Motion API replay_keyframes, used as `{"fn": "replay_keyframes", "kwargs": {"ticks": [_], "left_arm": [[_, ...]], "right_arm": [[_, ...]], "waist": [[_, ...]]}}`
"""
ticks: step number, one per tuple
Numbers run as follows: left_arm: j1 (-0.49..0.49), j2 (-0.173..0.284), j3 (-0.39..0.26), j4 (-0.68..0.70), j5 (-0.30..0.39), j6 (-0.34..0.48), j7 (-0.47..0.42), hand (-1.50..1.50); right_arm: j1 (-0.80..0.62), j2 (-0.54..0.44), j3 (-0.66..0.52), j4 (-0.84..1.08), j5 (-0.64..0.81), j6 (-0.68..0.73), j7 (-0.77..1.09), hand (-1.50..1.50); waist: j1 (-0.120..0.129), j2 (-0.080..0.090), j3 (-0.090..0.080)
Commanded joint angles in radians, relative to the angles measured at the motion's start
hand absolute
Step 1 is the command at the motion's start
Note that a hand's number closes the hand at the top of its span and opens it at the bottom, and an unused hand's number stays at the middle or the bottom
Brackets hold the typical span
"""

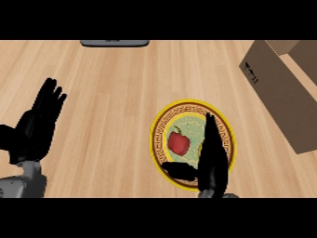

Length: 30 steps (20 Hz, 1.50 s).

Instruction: Pick the bell pepper from the plate and place it in the cardboard box

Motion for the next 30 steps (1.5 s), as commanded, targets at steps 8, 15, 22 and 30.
{"fn": "replay_keyframes", "kwargs": {"ticks": [8, 15, 22, 30], "left_arm": [[0.003, -0.062, -0.01, 0.046, -0.065, 0.007, -0.053, 0.0], [-0.008, -0.039, 0.036, 0.024, -0.019, -0.047, -0.006, 0.0], [-0.049, -0.045, 0.035, -0.008, -0.05, -0.023, 0.049, 0.0], [0.017, -0.034, 0.045, -0.059, -0.063, -0.037, 0.036, 0.0]], "right_arm": [[-0.051, 0.002, 0.046, 0.051, -0.05, -0.053, 0.047, -1.5], [-0.041, 0.002, 0.027, 0.157, -0.122, -0.114, -0.048, -1.5], [-0.094, 0.001, 0.004, 0.165, -0.114, -0.057, -0.05, -1.5], [-0.167, 0.001, 0.014, 0.323, -0.081, -0.102, -0.118, 1.5]], "waist": [[-0.001, 0.0, 0.0], [0.001, 0.0, 0.0], [-0.001, 0.0, 0.0], [0.003, 0.0, 0.0]]}}
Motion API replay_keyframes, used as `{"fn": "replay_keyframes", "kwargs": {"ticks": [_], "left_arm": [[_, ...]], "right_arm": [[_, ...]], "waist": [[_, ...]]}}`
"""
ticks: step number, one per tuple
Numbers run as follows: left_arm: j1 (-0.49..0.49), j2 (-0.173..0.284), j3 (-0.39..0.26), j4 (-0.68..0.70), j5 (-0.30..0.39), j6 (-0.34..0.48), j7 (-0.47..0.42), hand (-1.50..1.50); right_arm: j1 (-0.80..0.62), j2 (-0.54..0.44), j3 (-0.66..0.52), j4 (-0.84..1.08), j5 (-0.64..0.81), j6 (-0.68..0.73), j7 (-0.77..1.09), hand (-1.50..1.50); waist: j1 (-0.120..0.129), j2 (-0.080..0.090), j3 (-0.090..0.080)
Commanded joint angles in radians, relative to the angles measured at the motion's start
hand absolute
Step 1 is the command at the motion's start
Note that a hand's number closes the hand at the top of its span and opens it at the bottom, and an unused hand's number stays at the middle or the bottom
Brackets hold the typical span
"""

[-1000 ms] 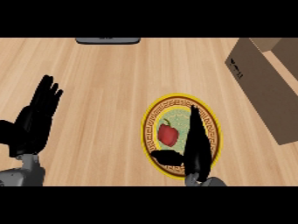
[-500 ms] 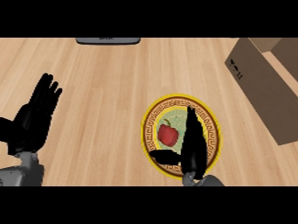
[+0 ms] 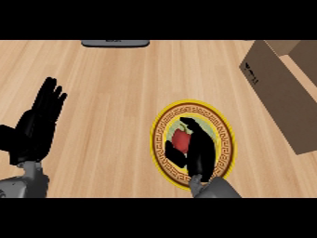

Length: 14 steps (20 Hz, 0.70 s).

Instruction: Pick the bell pepper from the plate and place it in the cardboard box

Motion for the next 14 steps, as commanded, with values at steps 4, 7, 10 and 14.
{"fn": "replay_keyframes", "kwargs": {"ticks": [4, 7, 10, 14], "left_arm": [[-0.022, -0.019, -0.008, 0.053, -0.022, 0.0, -0.034, 0.0], [0.002, 0.01, 0.025, -0.008, 0.018, -0.031, 0.004, 0.0], [0.062, -0.054, -0.042, -0.051, -0.049, 0.031, -0.012, 0.0], [0.005, 0.009, 0.014, -0.011, 0.014, -0.035, 0.007, 0.0]], "right_arm": [[-0.041, 0.002, 0.053, 0.099, 0.109, -0.041, 0.064, 1.5], [-0.022, 0.003, 0.077, -0.032, 0.209, 0.001, 0.19, 1.5], [-0.032, 0.002, 0.074, 0.019, 0.302, -0.054, 0.191, 1.5], [-0.108, -0.057, 0.13, 0.015, 0.239, 0.233, -0.009, 1.5]], "waist": [[-0.001, 0.005, 0.002], [-0.003, 0.003, 0.002], [0.0, 0.003, 0.002], [0.02, 0.008, 0.002]]}}
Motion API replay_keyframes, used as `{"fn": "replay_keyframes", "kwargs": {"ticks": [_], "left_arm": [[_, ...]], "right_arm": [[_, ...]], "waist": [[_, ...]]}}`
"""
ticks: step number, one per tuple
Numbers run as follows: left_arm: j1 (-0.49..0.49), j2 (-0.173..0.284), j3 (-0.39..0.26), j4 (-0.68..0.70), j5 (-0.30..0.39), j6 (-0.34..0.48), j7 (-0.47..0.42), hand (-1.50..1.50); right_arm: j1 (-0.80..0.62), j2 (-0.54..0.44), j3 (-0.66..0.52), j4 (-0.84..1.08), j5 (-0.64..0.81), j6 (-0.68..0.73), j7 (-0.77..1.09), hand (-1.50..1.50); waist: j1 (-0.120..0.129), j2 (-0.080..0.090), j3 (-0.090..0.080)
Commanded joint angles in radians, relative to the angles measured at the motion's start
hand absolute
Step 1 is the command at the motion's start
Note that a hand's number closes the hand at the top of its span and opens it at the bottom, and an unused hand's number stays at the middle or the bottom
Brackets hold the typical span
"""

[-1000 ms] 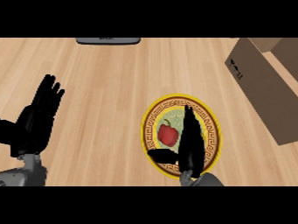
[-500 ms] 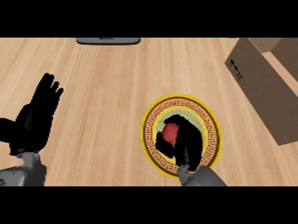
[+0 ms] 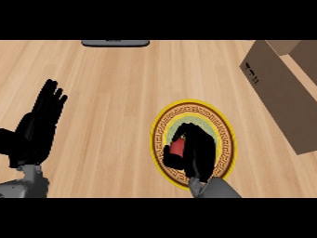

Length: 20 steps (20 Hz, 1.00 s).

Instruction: Pick the bell pepper from the plate and place it in the cardboard box

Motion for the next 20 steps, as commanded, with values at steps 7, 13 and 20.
{"fn": "replay_keyframes", "kwargs": {"ticks": [7, 13, 20], "left_arm": [[-0.019, 0.004, 0.013, 0.053, 0.006, -0.01, -0.014, 0.0], [0.007, 0.024, 0.044, 0.024, 0.04, -0.036, -0.012, 0.0], [0.016, 0.013, 0.019, -0.005, 0.01, -0.016, 0.003, 0.0]], "right_arm": [[-0.236, -0.109, 0.185, -0.063, -0.069, 0.476, -0.278, 1.5], [-0.279, -0.113, 0.166, -0.365, -0.038, 0.712, -0.16, 1.5], [-0.281, -0.125, -0.076, -0.488, 0.014, 0.59, -0.069, 1.5]], "waist": [[0.003, 0.0, 0.0], [-0.01, -0.006, 0.0], [-0.011, -0.004, 0.001]]}}
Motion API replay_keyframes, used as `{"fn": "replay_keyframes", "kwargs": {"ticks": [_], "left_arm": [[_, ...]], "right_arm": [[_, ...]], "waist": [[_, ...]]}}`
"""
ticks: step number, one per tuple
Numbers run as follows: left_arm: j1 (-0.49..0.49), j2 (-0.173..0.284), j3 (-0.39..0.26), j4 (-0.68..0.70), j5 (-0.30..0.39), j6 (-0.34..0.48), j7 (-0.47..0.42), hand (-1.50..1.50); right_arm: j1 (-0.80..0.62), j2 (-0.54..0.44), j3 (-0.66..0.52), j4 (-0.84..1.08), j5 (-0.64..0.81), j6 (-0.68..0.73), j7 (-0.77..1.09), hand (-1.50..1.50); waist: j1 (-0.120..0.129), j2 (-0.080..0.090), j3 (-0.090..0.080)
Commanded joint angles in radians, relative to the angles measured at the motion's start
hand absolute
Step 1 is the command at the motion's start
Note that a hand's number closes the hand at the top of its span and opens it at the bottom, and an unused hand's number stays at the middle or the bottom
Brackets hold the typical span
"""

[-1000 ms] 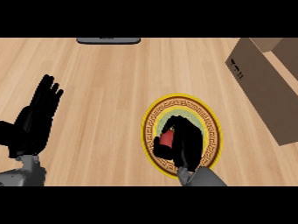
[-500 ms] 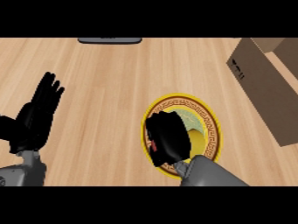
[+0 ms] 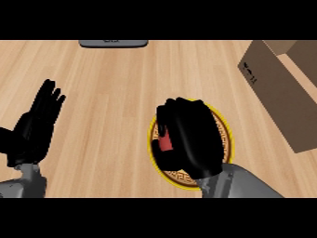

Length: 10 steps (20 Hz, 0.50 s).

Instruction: Pick the bell pepper from the plate and place it in the cardboard box

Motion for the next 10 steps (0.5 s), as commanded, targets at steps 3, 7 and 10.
{"fn": "replay_keyframes", "kwargs": {"ticks": [3, 7, 10], "left_arm": [[0.002, 0.007, 0.014, -0.023, 0.004, 0.007, 0.02, 0.0], [0.04, -0.019, -0.012, -0.048, -0.004, 0.013, 0.019, 0.0], [-0.011, -0.013, -0.01, 0.017, -0.017, 0.003, -0.013, 0.0]], "right_arm": [[-0.011, -0.034, -0.165, -0.155, 0.067, 0.021, 0.118, 1.5], [-0.043, -0.094, -0.342, -0.131, 0.014, 0.049, 0.067, 1.5], [-0.04, -0.09, -0.418, -0.124, -0.015, 0.077, 0.048, 1.5]], "waist": [[-0.003, 0.0, 0.0], [0.007, 0.002, 0.0], [0.005, 0.004, 0.0]]}}
